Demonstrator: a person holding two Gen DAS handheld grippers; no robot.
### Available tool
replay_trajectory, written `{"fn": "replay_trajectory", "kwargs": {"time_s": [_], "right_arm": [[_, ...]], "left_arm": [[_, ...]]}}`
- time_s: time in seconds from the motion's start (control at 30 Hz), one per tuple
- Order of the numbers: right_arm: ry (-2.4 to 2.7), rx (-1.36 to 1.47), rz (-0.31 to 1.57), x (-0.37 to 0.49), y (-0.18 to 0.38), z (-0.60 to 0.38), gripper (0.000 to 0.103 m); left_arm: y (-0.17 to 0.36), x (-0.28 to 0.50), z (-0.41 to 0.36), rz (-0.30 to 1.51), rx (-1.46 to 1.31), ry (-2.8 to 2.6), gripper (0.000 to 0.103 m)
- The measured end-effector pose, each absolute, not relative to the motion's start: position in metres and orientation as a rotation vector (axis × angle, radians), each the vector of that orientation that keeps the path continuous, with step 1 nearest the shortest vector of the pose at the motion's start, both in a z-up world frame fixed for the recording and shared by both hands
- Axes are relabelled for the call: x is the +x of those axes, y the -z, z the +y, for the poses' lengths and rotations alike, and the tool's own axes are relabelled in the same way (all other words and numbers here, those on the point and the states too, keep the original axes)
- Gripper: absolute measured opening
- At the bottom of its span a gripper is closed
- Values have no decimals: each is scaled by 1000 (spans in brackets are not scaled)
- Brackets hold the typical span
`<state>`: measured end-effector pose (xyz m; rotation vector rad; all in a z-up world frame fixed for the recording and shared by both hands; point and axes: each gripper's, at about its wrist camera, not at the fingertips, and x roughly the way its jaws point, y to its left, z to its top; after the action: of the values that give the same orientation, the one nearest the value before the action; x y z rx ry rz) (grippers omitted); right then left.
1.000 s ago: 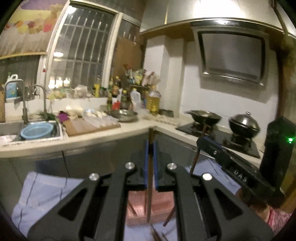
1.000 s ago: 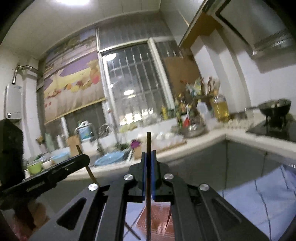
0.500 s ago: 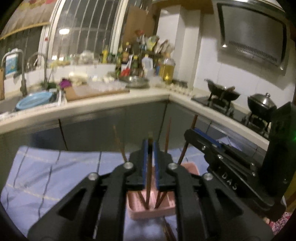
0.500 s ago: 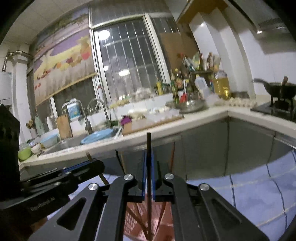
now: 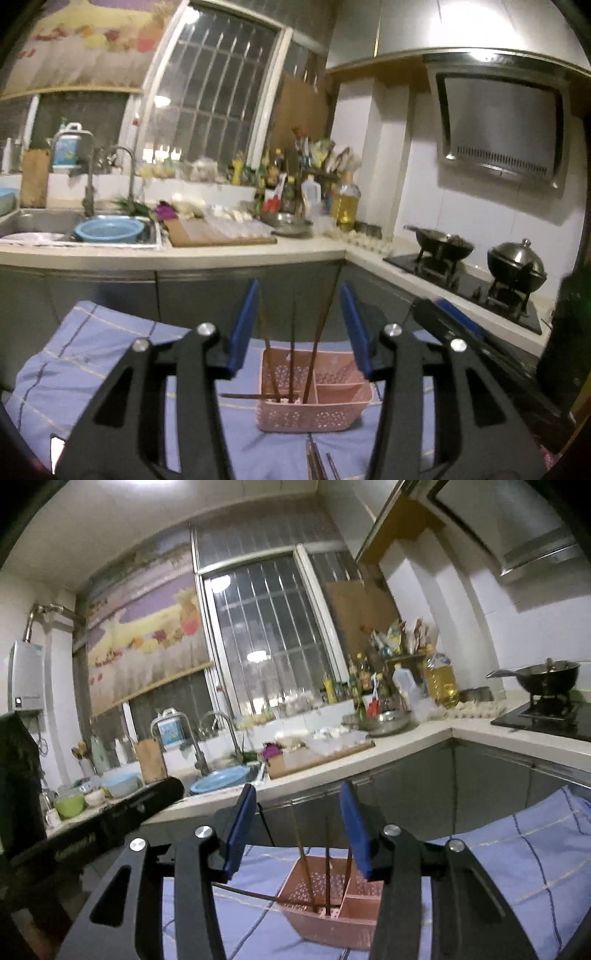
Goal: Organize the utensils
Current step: 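Open the left tool over the basket while the right tool releases its chopstick, then close the left tool on a chopstick in the pile while the right tool grasps another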
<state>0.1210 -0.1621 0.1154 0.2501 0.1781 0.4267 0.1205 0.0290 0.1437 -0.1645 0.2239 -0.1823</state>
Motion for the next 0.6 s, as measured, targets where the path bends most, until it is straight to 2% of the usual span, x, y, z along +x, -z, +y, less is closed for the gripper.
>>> {"fn": "replay_trajectory", "kwargs": {"time_s": [0.17,0.27,0.4,0.47,0.6], "right_arm": [[-392,272,262,67,-74,-181,48],[-358,215,426,50,-25,-177,44],[-325,138,664,31,44,-166,37],[-321,117,744,23,67,-161,36],[-320,62,815,16,85,-148,32]], "left_arm": [[-108,83,40,293,-142,189,44],[-50,75,43,475,-127,230,43],[40,72,36,805,-163,319,27],[62,67,31,883,-190,348,25],[80,54,9,927,-155,380,25]]}}
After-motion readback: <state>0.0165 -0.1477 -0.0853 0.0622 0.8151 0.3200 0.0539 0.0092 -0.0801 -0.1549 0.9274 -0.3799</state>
